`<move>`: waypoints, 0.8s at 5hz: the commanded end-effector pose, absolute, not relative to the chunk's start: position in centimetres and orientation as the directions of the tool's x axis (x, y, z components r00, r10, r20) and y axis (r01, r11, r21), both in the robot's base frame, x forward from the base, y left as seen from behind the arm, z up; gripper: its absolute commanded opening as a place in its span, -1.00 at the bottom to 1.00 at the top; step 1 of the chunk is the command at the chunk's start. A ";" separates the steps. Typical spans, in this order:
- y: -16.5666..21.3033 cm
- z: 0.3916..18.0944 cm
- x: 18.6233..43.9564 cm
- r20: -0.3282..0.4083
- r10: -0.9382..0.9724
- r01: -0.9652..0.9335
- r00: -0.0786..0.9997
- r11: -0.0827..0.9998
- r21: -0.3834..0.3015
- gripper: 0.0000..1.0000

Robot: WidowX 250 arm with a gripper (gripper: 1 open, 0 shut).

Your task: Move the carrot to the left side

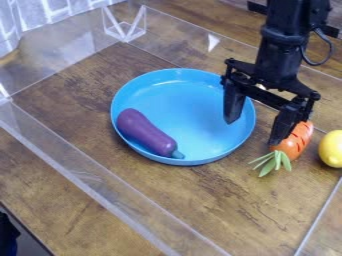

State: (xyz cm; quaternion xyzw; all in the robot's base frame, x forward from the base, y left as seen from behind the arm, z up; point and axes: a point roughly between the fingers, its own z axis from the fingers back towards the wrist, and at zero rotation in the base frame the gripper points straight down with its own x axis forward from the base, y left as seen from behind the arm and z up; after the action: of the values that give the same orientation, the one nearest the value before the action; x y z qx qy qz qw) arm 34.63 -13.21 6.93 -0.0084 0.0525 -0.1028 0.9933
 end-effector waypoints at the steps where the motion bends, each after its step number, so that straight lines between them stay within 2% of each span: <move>1: -14.5 8.8 35.2 -0.045 -0.237 0.235 0.970 0.971 -0.038 1.00; 4: -14.9 8.7 35.2 -0.053 -0.246 0.244 0.968 0.969 -0.043 1.00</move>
State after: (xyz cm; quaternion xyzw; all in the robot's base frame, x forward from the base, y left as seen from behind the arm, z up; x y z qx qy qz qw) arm 34.58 -14.17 6.82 -0.0104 0.0586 -0.1171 0.9913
